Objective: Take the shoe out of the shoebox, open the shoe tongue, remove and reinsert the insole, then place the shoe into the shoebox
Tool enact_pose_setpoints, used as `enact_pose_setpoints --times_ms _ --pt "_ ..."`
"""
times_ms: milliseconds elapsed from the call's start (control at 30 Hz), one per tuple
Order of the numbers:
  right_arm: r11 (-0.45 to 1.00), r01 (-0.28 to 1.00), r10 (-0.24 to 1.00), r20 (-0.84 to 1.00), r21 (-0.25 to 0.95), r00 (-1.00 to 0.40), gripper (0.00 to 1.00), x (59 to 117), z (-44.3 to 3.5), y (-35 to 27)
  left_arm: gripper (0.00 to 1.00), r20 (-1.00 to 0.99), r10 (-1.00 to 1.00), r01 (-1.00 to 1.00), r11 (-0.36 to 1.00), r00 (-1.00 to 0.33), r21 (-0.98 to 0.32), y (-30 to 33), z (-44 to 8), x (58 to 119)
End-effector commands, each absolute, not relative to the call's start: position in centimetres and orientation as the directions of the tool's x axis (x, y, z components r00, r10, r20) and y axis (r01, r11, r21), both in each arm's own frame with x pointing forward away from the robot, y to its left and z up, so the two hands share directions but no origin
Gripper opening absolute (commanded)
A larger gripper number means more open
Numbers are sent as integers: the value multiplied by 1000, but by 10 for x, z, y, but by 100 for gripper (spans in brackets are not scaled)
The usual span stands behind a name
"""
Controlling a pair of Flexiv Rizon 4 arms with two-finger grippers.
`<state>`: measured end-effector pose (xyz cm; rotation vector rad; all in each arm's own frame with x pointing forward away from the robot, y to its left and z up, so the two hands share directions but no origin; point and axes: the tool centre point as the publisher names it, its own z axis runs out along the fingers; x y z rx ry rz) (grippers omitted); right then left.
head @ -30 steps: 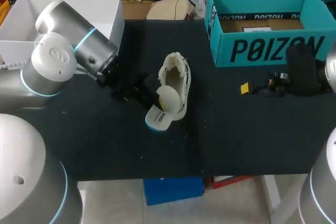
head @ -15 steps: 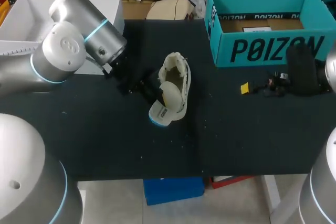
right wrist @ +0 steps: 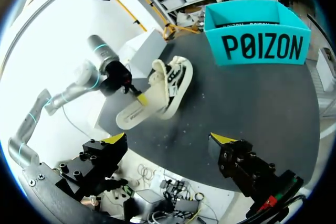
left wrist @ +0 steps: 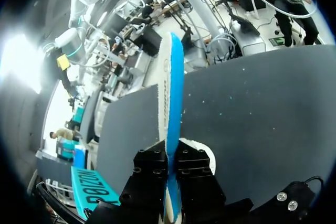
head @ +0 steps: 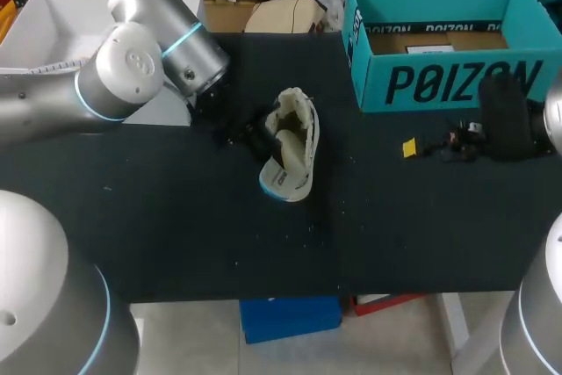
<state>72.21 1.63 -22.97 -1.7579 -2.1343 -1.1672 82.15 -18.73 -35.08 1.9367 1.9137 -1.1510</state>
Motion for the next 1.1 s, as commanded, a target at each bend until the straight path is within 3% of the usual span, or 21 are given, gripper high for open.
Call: enact_pose_setpoints --times_ms 33,933,967,1000,1100 --pt "15 883 775 552 470 -307 100 722 -231 17 0 -598 795 925 -146 -102 -351 -195 -355 834" --pt "15 883 775 552 470 -307 100 722 -231 17 0 -592 799 959 -71 -110 -275 -208 -373 895" --pt "15 883 775 552 470 -307 100 722 -231 17 36 -590 800 960 -72 -107 -272 -209 -372 895" --pt "15 883 775 552 470 -307 100 722 -231 17 48 -593 798 958 -77 -105 -275 -211 -371 895" --pt "15 883 775 552 470 -307 100 722 -231 17 55 -595 797 958 -85 -99 -272 -211 -367 890"
